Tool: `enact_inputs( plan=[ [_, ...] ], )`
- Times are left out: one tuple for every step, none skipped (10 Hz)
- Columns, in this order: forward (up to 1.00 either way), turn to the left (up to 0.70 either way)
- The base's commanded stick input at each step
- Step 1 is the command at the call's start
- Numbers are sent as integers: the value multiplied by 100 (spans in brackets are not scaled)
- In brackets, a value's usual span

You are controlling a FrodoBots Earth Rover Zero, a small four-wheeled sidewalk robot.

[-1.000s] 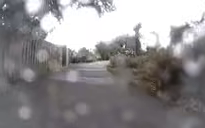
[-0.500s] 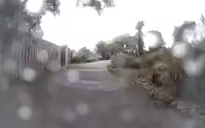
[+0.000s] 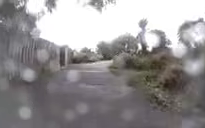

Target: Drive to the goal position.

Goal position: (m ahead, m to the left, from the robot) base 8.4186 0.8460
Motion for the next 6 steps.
enact_inputs(
  plan=[
    [100,0],
    [100,0],
    [100,0],
    [100,0],
    [100,0],
    [100,0]
  ],
)
